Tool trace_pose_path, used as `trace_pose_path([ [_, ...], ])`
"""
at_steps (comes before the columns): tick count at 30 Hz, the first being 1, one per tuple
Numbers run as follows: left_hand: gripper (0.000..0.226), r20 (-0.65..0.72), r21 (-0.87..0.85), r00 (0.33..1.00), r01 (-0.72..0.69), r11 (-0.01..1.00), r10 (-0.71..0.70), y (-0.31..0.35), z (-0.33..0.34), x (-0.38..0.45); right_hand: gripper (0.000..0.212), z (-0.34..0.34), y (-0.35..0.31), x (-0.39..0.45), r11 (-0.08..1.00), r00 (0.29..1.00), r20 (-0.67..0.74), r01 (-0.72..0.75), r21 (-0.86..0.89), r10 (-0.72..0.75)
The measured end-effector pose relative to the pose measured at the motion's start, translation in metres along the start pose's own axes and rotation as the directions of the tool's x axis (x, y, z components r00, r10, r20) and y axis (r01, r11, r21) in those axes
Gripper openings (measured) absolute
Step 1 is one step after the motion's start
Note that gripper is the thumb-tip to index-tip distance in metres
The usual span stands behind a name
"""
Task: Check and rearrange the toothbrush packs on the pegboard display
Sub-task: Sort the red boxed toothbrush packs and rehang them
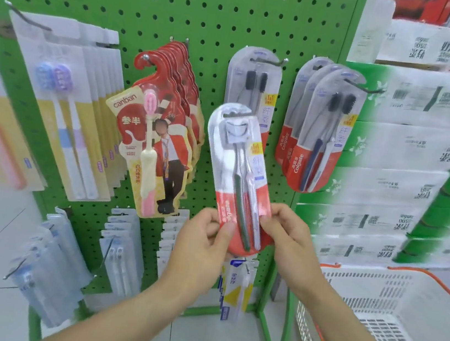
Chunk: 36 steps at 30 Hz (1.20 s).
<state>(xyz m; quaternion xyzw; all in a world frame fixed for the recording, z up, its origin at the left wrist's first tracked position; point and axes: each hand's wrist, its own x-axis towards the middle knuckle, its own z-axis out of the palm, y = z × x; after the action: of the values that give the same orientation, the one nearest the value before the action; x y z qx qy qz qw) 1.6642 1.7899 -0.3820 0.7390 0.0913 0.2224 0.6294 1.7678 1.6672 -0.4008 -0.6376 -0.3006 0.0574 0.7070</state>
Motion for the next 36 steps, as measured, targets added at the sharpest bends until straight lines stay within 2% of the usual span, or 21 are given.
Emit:
trace_pose_path([
  [2,0.008,0.095,0.077,0.993,0.060,0.995,-0.067,-0.010,-0.013,-0.009,0.015,-0.009,-0.004,-0.010,0.998,0.993,0.107,-0.057,0.018,0.055],
  [5,0.005,0.204,0.195,0.964,0.130,0.972,-0.170,-0.022,-0.027,-0.027,0.024,-0.014,-0.012,-0.025,0.997,0.985,0.156,-0.072,-0.012,0.073],
  [7,0.002,0.214,0.206,0.953,0.169,0.964,-0.213,-0.029,-0.027,-0.039,0.023,-0.015,-0.009,-0.031,0.994,0.976,0.188,-0.106,-0.030,0.110],
  [9,0.011,0.198,0.141,0.950,0.215,0.966,-0.240,-0.034,-0.025,-0.048,0.022,-0.015,0.001,-0.034,0.984,0.951,0.262,-0.141,-0.107,0.165],
  [12,0.024,0.152,-0.010,0.932,0.335,0.942,-0.330,-0.037,-0.025,-0.048,0.019,-0.015,0.014,-0.036,0.944,0.846,0.436,-0.211,-0.253,0.307],
  [14,0.019,0.120,0.005,0.929,0.353,0.936,-0.351,-0.042,-0.031,-0.043,0.006,-0.014,0.016,-0.040,0.901,0.728,0.538,-0.279,-0.333,0.424],
  [15,0.015,0.112,0.040,0.931,0.345,0.938,-0.347,-0.045,-0.035,-0.040,0.007,-0.013,0.017,-0.042,0.876,0.682,0.560,-0.284,-0.390,0.470],
  [16,0.013,0.118,0.080,0.934,0.331,0.940,-0.338,-0.049,-0.039,-0.037,0.008,-0.013,0.018,-0.043,0.853,0.665,0.557,-0.260,-0.452,0.498],
  [17,0.013,0.142,0.113,0.933,0.317,0.942,-0.331,-0.051,-0.041,-0.035,0.013,-0.012,0.019,-0.043,0.835,0.687,0.528,-0.217,-0.506,0.499],
  [20,0.013,0.249,0.165,0.906,0.309,0.937,-0.342,-0.058,-0.040,-0.034,0.055,-0.009,0.019,-0.040,0.805,0.855,0.369,-0.092,-0.586,0.366],
  [23,0.017,0.314,0.177,0.883,0.307,0.935,-0.349,-0.062,-0.035,-0.037,0.080,-0.008,0.020,-0.037,0.812,0.930,0.320,0.041,-0.583,0.183],
  [25,0.016,0.346,0.180,0.876,0.289,0.940,-0.336,-0.064,-0.033,-0.038,0.076,-0.007,0.024,-0.037,0.791,0.925,0.365,0.144,-0.595,0.106],
  [29,0.012,0.388,0.142,0.867,0.280,0.949,-0.314,-0.063,-0.035,-0.036,0.050,-0.002,0.032,-0.034,0.727,0.899,0.438,0.294,-0.620,0.009],
  [32,0.012,0.399,0.157,0.863,0.268,0.950,-0.310,-0.063,-0.037,-0.035,0.047,0.000,0.034,-0.030,0.680,0.887,0.446,0.398,-0.616,-0.115],
  [36,0.018,0.377,0.198,0.883,0.219,0.956,-0.280,-0.062,-0.043,-0.034,0.048,0.007,0.033,-0.026,0.551,0.830,0.481,0.551,-0.627,-0.283],
])
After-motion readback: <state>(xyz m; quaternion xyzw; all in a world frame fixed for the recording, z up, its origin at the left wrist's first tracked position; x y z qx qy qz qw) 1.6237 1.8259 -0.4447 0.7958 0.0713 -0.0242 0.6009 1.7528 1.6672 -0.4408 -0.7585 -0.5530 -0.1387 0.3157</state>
